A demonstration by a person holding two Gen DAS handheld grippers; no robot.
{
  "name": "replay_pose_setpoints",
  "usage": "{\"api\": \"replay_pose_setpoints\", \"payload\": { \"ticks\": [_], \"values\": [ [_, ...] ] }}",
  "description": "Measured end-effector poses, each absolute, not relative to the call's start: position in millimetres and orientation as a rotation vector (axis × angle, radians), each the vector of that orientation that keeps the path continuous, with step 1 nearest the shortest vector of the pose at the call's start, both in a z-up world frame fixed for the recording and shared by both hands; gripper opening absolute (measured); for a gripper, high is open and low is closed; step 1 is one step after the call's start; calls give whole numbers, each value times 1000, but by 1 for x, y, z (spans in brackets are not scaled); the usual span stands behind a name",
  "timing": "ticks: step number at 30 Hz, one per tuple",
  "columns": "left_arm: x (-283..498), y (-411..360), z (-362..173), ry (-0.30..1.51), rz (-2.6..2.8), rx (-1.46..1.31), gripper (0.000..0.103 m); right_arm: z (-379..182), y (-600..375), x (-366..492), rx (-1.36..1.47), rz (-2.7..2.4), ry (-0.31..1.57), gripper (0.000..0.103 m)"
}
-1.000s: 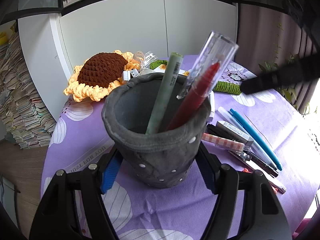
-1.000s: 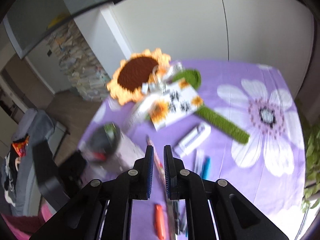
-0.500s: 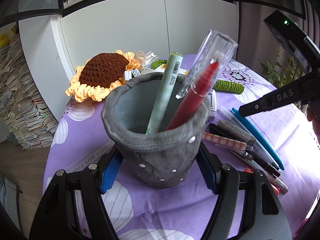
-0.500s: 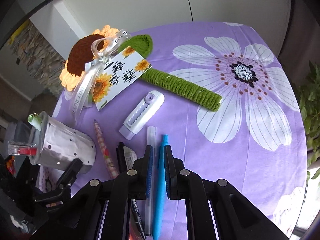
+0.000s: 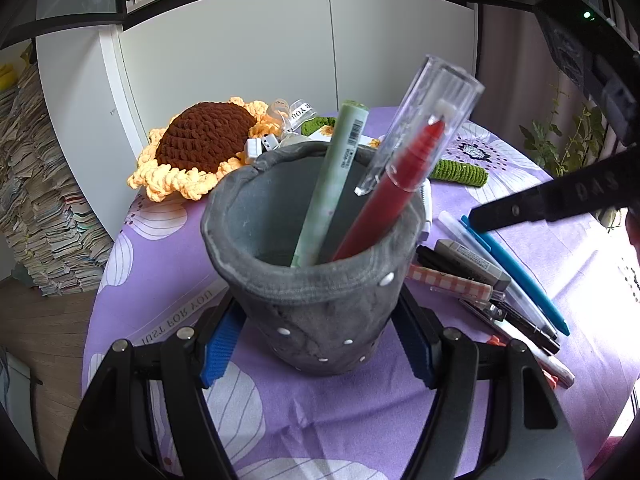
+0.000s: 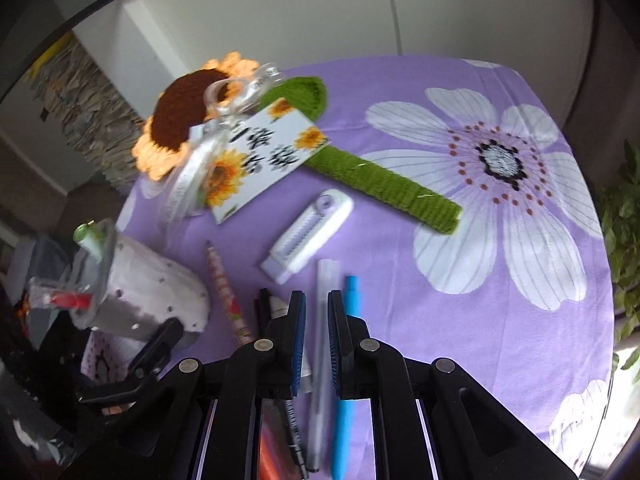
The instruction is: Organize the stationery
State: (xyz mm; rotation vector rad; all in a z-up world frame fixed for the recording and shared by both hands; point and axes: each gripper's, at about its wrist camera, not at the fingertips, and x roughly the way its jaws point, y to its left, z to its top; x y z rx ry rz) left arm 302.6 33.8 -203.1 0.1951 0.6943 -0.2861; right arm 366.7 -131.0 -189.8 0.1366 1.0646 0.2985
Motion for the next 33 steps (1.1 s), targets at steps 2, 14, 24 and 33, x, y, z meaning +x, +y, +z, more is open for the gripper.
{"api": "replay_pose_setpoints", "payload": {
  "ticks": [2, 14, 24, 33],
  "values": [
    [303, 34, -203, 693, -285, 196, 70, -188, -113, 360, 78, 368, 1072, 9],
    [303, 34, -202, 690, -285, 197, 71, -204, -87, 350, -75, 429, 1124, 9],
    [303, 34, -203, 691, -284, 199, 71, -215, -76, 336, -197, 449, 1126, 21],
    [304, 34, -204, 691, -284, 197, 71, -178, -110, 321, -89, 417, 1022, 21]
  ]
}}
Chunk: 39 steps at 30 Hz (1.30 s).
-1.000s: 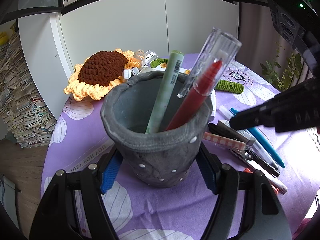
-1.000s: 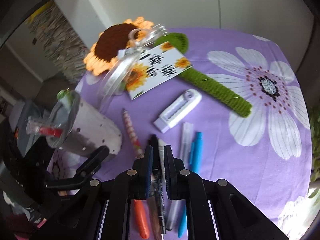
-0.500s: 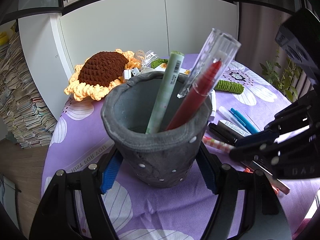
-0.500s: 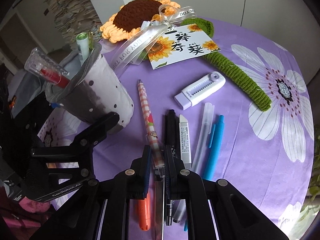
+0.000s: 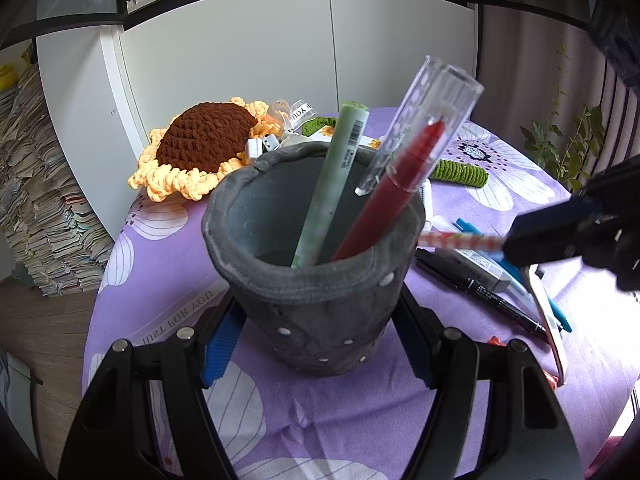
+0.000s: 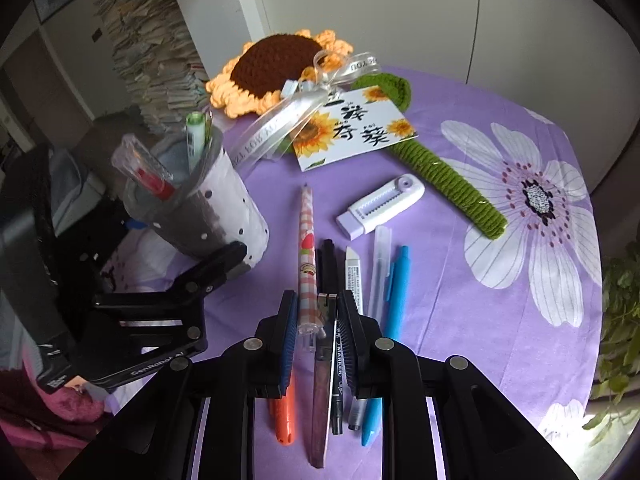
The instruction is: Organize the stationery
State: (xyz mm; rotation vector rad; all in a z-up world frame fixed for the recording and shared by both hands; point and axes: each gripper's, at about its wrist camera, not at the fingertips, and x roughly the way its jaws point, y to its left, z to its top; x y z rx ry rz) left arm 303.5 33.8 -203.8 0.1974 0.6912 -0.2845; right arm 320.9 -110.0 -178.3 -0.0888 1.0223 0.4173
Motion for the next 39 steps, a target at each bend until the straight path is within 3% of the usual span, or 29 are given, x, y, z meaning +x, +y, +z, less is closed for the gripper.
{"api": "replay_pose_setpoints", "payload": {
  "ticks": [8, 20, 34, 39],
  "values": [
    [304, 34, -204, 690, -283, 199, 71, -140, -129, 316, 21, 429, 917, 21],
    [304, 34, -204, 691, -283, 199, 71, -142, -144, 326, 131, 365, 900, 21],
    [304, 36, -205, 696, -283, 196, 72, -185, -188, 328, 297, 289, 1063, 21],
    [304, 35, -205, 695, -283, 195, 72, -207, -201, 319, 507, 285, 1184, 21]
  ]
}}
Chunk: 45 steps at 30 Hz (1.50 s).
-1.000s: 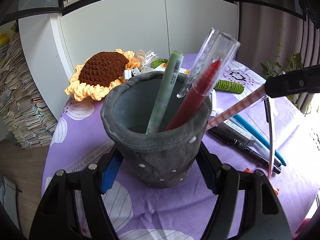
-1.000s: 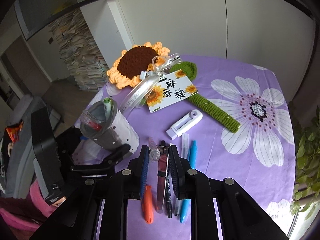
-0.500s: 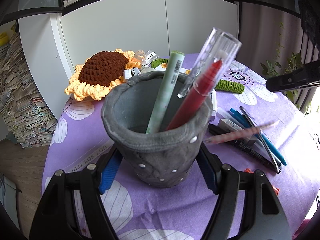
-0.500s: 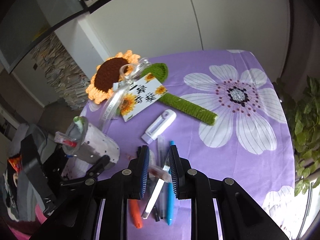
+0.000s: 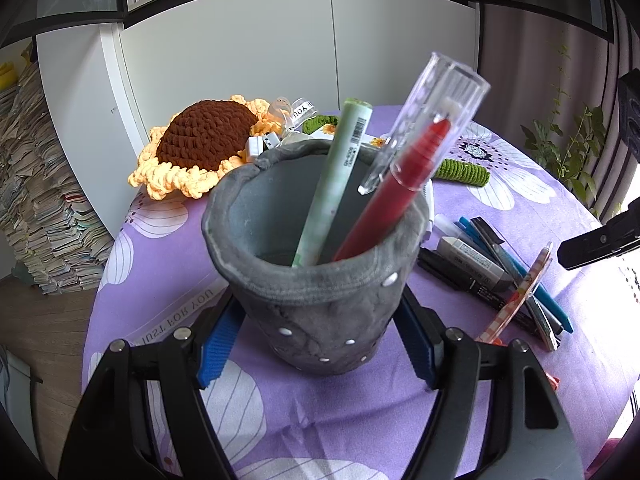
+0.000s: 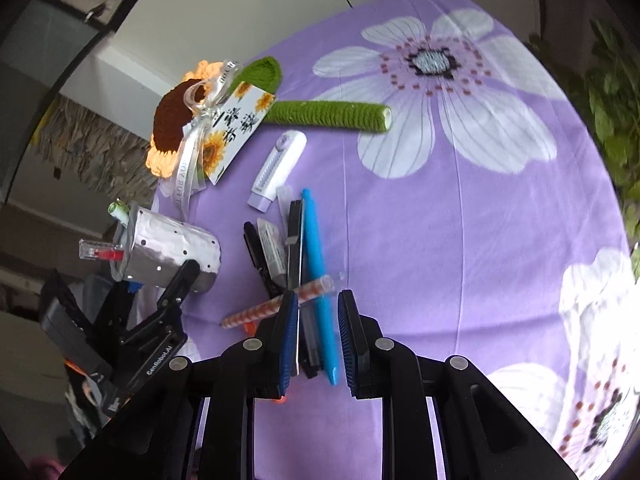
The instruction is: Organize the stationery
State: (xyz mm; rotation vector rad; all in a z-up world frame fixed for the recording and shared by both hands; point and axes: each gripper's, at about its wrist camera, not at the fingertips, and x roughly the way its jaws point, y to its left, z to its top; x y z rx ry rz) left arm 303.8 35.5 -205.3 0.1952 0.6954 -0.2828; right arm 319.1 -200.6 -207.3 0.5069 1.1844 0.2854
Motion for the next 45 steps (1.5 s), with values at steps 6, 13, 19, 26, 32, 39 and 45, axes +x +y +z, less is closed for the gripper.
{"api": "replay_pose_setpoints", "payload": {
  "ticks": [6, 13, 19, 26, 32, 39, 45],
  "values": [
    [301, 34, -204, 686, -279, 199, 72, -226, -211, 323, 753, 279, 1214, 28],
    [300, 35, -204, 688, -284, 194, 72, -241, -215, 331, 875, 251, 1214, 33],
    [303, 36, -204, 695, -287, 188, 72, -221, -203, 331, 761, 269, 1150, 15],
    [304, 36, -204, 695, -287, 189, 72, -172, -193, 323, 638, 304, 1001, 11],
    [303, 35, -203, 693, -285, 193, 72, -87, -158, 308, 448, 411, 767, 11],
    [302, 34, -203, 693, -287, 196, 72, -22, -114, 308, 309, 504, 583, 11],
    [302, 34, -204, 700, -297, 190, 72, -22, -82, 322, 213, 518, 553, 11]
  ]
}}
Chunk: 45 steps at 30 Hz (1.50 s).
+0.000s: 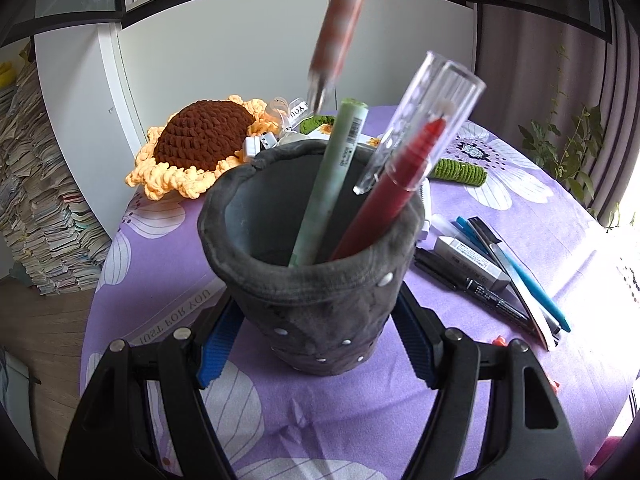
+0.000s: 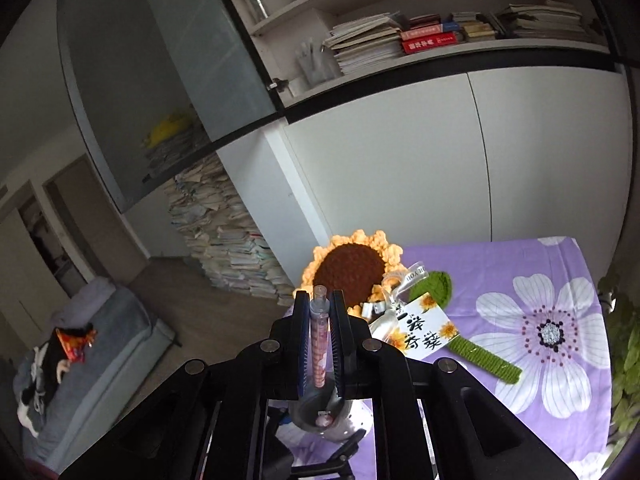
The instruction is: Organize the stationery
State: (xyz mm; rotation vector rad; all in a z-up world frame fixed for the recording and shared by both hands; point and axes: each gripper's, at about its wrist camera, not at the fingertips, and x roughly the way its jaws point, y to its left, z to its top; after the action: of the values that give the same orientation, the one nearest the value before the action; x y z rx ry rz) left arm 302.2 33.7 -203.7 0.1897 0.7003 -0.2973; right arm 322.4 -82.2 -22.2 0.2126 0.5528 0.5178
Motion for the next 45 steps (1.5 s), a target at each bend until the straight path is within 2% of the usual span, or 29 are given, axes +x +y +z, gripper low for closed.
{"api": "replay_pose_setpoints", "payload": {
  "ticks": [12, 20, 29, 35, 41, 45],
  "values": [
    [304, 34, -205, 707, -302, 184, 72, -79, -43, 346, 49, 572, 717, 11],
    [303, 34, -205, 703, -300, 186, 72, -102, -47, 353, 99, 589, 823, 11],
    [302, 34, -203, 699, -298, 187, 72, -90, -106, 329, 154, 462, 771, 11],
    [301, 35, -202, 695, -290, 191, 72, -167, -151, 361, 239, 272, 1060, 11],
    [301, 34, -202, 694, -286, 193, 72, -199, -161, 374, 307, 264, 1122, 11],
    [301, 34, -203, 698, -287, 192, 72, -200, -154, 376, 268, 260, 1123, 23]
  ]
}}
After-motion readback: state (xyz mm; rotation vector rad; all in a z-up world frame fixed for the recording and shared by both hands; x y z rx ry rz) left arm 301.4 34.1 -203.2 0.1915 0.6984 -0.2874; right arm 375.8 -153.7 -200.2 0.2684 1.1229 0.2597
